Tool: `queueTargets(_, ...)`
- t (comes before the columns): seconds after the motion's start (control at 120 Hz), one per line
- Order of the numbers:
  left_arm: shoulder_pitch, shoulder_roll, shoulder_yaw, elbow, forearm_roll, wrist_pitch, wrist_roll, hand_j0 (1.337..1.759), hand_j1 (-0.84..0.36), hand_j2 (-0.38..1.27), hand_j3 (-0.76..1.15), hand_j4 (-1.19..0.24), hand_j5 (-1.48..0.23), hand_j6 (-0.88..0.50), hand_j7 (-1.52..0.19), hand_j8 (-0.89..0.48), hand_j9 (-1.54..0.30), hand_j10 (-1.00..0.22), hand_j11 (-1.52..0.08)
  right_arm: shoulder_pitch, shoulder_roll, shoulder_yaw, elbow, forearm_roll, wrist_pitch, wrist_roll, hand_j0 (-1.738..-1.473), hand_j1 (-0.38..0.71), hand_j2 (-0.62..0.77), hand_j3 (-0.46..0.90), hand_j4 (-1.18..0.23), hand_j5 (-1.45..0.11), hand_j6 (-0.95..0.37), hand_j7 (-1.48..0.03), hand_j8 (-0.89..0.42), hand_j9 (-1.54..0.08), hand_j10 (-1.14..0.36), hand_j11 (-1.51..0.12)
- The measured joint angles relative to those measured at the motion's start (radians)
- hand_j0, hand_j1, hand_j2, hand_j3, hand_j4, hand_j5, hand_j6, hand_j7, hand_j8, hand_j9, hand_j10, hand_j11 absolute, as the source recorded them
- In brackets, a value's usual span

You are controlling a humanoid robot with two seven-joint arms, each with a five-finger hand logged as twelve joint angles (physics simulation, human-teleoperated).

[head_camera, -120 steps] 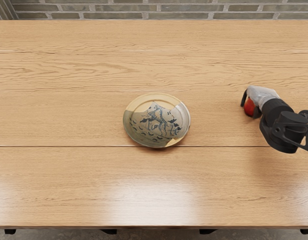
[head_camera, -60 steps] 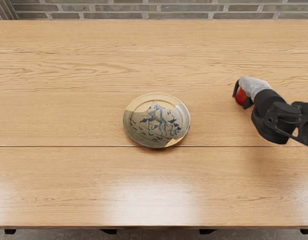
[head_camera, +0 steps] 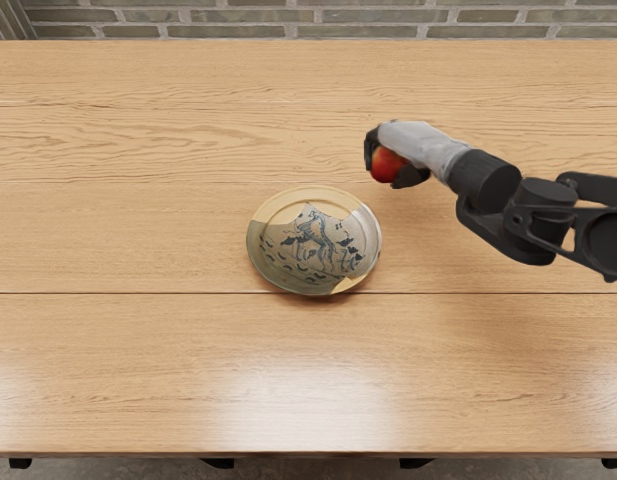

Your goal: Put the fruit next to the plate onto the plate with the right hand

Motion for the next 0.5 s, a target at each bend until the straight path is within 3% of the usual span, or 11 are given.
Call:
queueTargets(0.142,0.0,0.0,0.0,0.0,0.0,0.0,0.0,1.658,0.35,0.0,0.0,0.0,0.0,0.0,0.0,0.0,0.0,0.0,0.0,-0.001,-0.019,-0.011,0.036,-0.006,0.001,0.15,-1.642,0.31,0.13,0.0,-0.55,-1.26,-0.3,-1.13,-0.16,-1.19,-0.46,-1.2)
queueTargets(0.217,-0.001,0.0,0.0,0.0,0.0,0.0,0.0,1.658,0.35,0.0,0.0,0.0,0.0,0.0,0.0,0.0,0.0,0.0,0.0,-0.01,-0.024,-0.01,0.05,-0.008,0.002,0.202,-1.641,0.31,0.13,0.0,-0.55,-1.26,-0.3,-1.13,-0.17,-1.19,-0.47,-1.19)
queueTargets(0.342,0.0,0.0,0.0,0.0,0.0,0.0,0.0,1.658,0.35,0.0,0.0,0.0,0.0,0.0,0.0,0.0,0.0,0.0,0.0,-0.03,-0.02,-0.008,0.061,-0.01,0.001,0.236,-1.641,0.32,0.17,0.0,-0.56,-1.26,-0.3,-1.13,-0.17,-1.18,-0.46,-1.18)
queueTargets(0.5,0.0,0.0,0.0,0.0,0.0,0.0,0.0,1.658,0.35,0.0,0.0,0.0,0.0,0.0,0.0,0.0,0.0,0.0,0.0,-0.057,0.003,-0.006,0.064,-0.011,-0.003,0.246,-1.639,0.32,0.18,0.0,-0.57,-1.23,-0.3,-1.13,-0.18,-1.16,-0.47,-1.17)
